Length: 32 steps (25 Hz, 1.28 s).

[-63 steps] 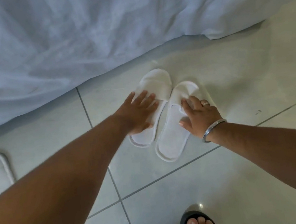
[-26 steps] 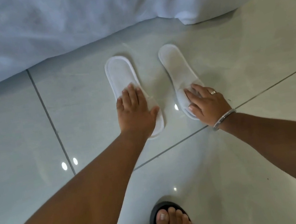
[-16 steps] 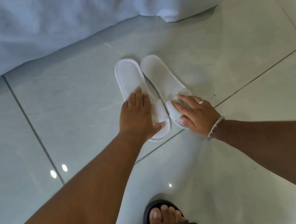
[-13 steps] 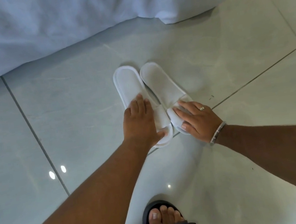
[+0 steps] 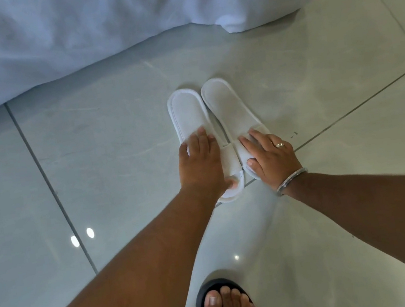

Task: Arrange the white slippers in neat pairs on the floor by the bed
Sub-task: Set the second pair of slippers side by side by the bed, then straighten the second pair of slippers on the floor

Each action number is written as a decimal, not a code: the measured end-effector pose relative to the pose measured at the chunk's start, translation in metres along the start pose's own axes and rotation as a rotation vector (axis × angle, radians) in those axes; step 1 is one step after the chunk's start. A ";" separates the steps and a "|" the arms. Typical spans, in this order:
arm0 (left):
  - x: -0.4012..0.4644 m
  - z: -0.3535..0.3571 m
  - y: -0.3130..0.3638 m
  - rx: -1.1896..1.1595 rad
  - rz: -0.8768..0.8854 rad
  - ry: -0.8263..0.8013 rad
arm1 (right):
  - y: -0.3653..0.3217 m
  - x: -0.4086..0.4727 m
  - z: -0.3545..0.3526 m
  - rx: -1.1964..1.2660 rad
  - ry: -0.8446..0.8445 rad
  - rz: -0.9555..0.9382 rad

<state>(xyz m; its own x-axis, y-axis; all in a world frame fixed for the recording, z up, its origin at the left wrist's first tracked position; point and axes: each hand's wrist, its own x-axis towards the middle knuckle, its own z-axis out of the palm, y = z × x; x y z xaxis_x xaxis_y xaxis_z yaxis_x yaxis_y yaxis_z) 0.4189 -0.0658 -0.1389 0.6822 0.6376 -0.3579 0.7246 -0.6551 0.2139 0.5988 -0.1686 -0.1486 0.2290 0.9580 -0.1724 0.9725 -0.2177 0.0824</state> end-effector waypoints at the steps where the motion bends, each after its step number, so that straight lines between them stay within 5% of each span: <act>1: 0.004 -0.002 -0.002 -0.003 0.000 0.002 | -0.001 0.003 -0.002 0.003 0.000 0.015; 12: 0.000 -0.002 -0.013 -0.047 0.020 0.060 | -0.003 0.015 -0.005 -0.032 -0.010 0.003; 17: -0.063 0.001 -0.109 -0.050 0.013 0.241 | -0.033 0.025 -0.030 -0.003 0.144 -0.206; 21: -0.200 -0.001 -0.267 0.108 -0.257 0.211 | -0.181 0.090 -0.071 0.169 0.215 -0.688; 26: -0.417 0.010 -0.427 0.224 -0.534 0.004 | -0.405 0.074 -0.104 0.076 0.018 -1.178; 29: -0.487 0.025 -0.476 0.107 -0.603 -0.074 | -0.516 0.029 -0.098 0.074 -0.187 -1.228; 32: -0.495 0.049 -0.486 0.057 -0.576 -0.103 | -0.575 0.001 -0.073 0.046 -0.302 -1.062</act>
<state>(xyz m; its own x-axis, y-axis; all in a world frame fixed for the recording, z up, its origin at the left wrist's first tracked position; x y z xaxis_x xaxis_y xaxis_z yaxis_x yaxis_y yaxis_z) -0.2753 -0.0827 -0.1101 0.1648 0.8568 -0.4886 0.9673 -0.2372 -0.0899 0.0364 -0.0285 -0.1243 -0.7290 0.5777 -0.3672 0.6794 0.6761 -0.2853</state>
